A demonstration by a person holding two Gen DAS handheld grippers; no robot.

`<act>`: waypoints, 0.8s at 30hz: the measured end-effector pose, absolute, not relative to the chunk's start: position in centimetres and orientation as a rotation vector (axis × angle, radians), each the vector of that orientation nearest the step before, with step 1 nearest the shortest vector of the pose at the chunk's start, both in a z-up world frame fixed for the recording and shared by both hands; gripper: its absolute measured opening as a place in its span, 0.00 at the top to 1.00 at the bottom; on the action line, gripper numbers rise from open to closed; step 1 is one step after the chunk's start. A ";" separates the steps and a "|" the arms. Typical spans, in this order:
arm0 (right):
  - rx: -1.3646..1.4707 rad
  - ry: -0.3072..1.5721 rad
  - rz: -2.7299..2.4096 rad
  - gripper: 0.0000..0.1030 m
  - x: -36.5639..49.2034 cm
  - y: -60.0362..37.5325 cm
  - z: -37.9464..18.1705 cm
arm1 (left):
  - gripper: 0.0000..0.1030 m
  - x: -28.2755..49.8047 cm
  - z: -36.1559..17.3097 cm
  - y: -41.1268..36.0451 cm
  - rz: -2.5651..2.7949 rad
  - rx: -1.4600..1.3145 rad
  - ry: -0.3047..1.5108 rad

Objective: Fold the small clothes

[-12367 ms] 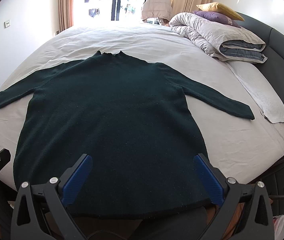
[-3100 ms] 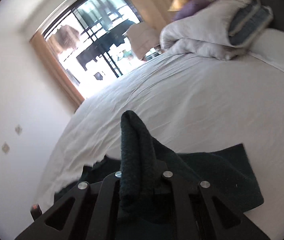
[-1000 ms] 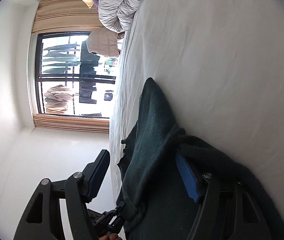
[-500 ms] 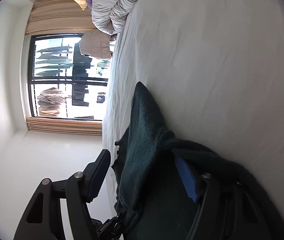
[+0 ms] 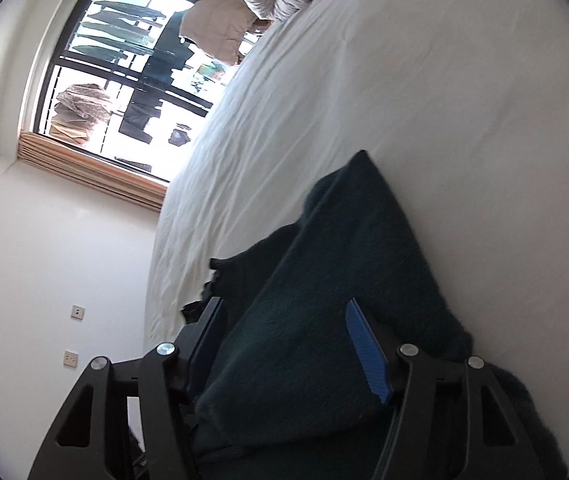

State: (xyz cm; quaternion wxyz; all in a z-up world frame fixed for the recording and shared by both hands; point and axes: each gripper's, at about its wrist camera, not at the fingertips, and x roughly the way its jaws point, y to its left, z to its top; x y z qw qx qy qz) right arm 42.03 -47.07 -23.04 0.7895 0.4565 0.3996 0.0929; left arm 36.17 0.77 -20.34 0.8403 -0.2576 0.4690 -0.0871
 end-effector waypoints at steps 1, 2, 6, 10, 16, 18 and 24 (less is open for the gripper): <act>0.989 0.878 0.192 0.52 42.3 -47.5 -24.1 | 0.89 36.3 -20.4 0.9 -0.192 -0.547 0.994; 1.012 0.884 0.190 0.60 42.5 -48.3 -25.3 | 0.88 36.3 -20.5 1.0 -0.198 -0.550 0.995; 1.181 0.829 0.165 0.92 41.2 -52.9 -28.3 | 0.88 35.9 -20.3 1.5 -0.206 -0.582 0.990; 1.099 0.775 0.048 0.64 38.9 -55.0 -25.9 | 0.88 33.8 -17.6 1.3 -0.087 -0.483 0.940; 1.035 0.777 0.319 0.61 40.8 -48.4 -21.1 | 0.88 33.6 -13.5 -4.9 -0.134 -0.217 0.811; 1.008 0.839 0.442 0.60 42.0 -44.2 -20.9 | 0.88 34.6 -14.3 -7.0 -0.158 -0.151 0.825; 0.983 0.979 0.511 0.62 43.9 -38.6 -25.0 | 0.88 35.3 -19.0 -6.9 -0.179 -0.173 0.929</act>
